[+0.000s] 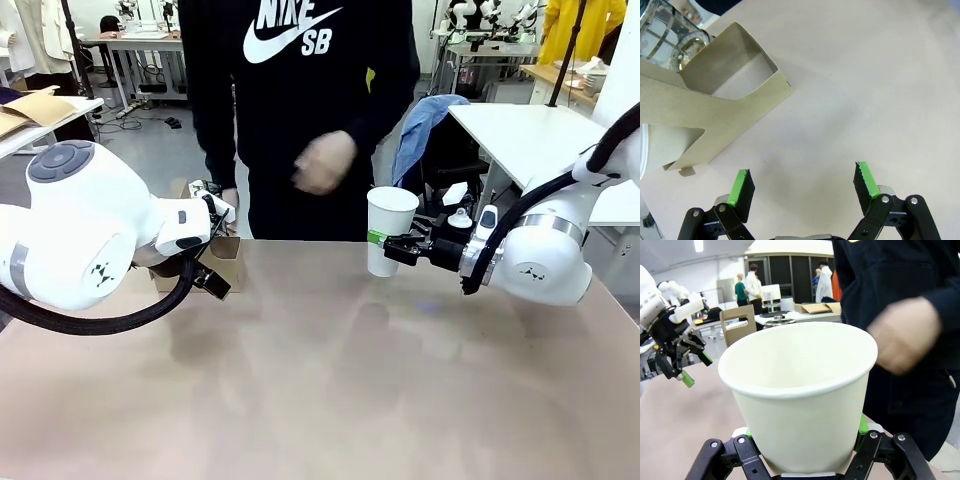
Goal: Pour a drink into a cup and package it in a carrier.
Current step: When a person places the Paper Cup Lid on the 600 ml Paper Cup , lift the 600 ml Paper Cup.
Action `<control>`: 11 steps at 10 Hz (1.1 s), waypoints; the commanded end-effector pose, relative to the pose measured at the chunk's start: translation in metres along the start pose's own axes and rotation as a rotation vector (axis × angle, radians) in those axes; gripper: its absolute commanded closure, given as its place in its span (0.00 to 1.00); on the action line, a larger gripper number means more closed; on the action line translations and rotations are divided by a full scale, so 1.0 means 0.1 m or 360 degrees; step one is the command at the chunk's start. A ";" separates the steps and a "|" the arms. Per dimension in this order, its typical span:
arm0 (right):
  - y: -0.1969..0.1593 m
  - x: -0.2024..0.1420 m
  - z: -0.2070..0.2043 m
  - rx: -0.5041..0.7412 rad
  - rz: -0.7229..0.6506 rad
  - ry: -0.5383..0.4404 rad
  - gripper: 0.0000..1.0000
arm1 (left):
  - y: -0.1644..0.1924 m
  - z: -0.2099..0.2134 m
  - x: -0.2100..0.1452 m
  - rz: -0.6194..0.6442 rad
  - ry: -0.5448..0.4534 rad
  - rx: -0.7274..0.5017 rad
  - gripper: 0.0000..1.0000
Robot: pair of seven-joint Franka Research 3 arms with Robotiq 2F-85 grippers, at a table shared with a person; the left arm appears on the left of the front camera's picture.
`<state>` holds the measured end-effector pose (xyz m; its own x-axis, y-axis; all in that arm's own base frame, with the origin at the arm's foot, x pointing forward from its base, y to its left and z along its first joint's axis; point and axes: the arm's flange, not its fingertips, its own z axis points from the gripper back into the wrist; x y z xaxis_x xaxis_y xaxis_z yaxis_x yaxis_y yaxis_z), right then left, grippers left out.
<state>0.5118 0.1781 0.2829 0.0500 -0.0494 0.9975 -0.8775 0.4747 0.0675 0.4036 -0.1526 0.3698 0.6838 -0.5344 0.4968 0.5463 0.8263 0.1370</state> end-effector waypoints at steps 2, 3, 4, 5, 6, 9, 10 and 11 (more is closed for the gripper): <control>0.02 0.07 0.00 0.0001 0.0014 -0.0015 0.23 | 0.00 0.01 0.00 0.0002 -0.0002 -0.0002 0.00; 0.02 0.07 0.00 0.0001 0.0014 -0.0015 0.23 | 0.00 0.01 0.00 0.0002 -0.0002 -0.0002 0.00; 0.02 0.07 0.00 0.0001 0.0014 -0.0015 0.23 | 0.00 0.01 0.00 0.0002 -0.0002 -0.0002 0.00; 0.02 0.07 0.00 0.0001 0.0014 -0.0015 0.23 | 0.00 0.01 0.00 0.0002 -0.0002 -0.0002 0.00; 0.02 0.07 0.00 0.0001 0.0014 -0.0015 0.23 | 0.00 0.01 0.00 0.0002 -0.0002 -0.0002 0.00; 0.02 0.07 0.00 0.0001 0.0014 -0.0015 0.23 | 0.00 0.01 0.00 0.0002 -0.0002 -0.0002 0.00; 0.02 0.07 0.00 0.0001 0.0014 -0.0015 0.23 | 0.00 0.01 0.00 0.0002 -0.0002 -0.0002 0.00; 0.02 0.07 0.00 0.0001 0.0014 -0.0015 0.23 | 0.00 0.01 0.00 0.0002 -0.0002 -0.0002 0.00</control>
<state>0.5118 0.1782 0.2829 0.0500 -0.0494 0.9975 -0.8776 0.4747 0.0674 0.4036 -0.1526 0.3698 0.6838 -0.5344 0.4968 0.5463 0.8263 0.1370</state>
